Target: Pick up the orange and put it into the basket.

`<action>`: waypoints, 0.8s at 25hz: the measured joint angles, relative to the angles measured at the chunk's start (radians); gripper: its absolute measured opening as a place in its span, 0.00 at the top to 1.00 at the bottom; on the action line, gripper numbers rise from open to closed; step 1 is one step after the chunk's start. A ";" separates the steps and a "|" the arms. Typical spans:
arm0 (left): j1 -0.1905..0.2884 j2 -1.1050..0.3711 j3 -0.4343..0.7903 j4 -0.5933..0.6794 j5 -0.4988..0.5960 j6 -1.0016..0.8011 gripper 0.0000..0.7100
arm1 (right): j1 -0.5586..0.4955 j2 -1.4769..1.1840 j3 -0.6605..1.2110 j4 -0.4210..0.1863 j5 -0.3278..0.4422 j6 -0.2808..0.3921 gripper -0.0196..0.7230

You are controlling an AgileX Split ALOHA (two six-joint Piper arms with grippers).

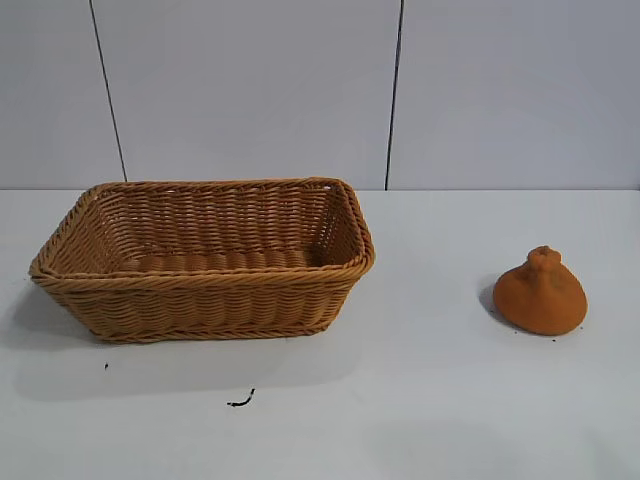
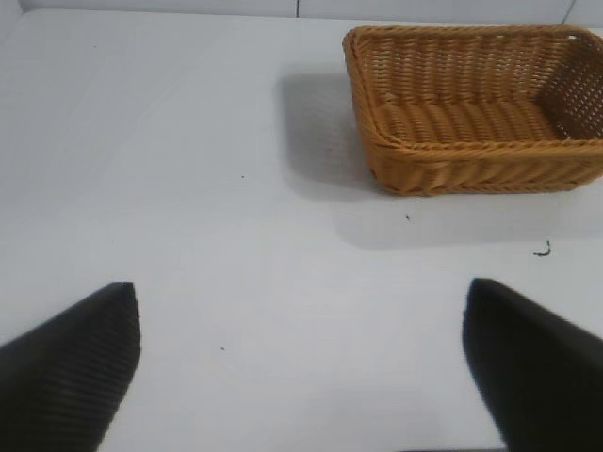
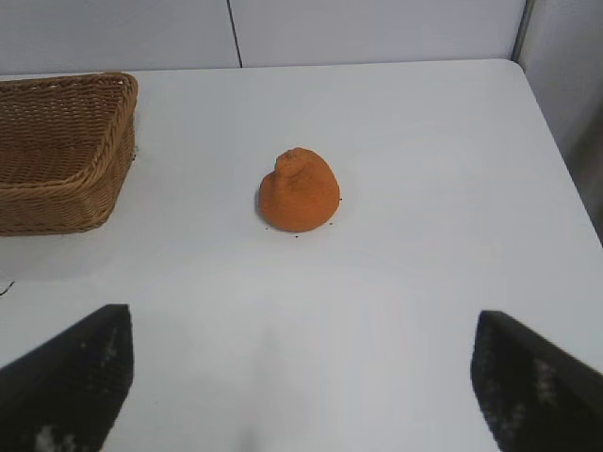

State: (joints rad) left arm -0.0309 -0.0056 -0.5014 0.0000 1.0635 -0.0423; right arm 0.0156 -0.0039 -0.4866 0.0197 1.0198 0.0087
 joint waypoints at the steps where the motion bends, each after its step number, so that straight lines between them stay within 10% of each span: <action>1: 0.000 0.000 0.000 0.000 0.000 0.000 0.06 | 0.000 0.000 0.000 0.000 0.000 0.000 0.07; 20: 0.000 0.000 0.000 0.000 0.000 0.000 0.06 | 0.000 0.600 -0.235 -0.014 -0.003 0.000 0.07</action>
State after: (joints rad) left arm -0.0309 -0.0056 -0.5014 0.0000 1.0635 -0.0423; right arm 0.0156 0.5960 -0.7215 0.0053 1.0170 0.0087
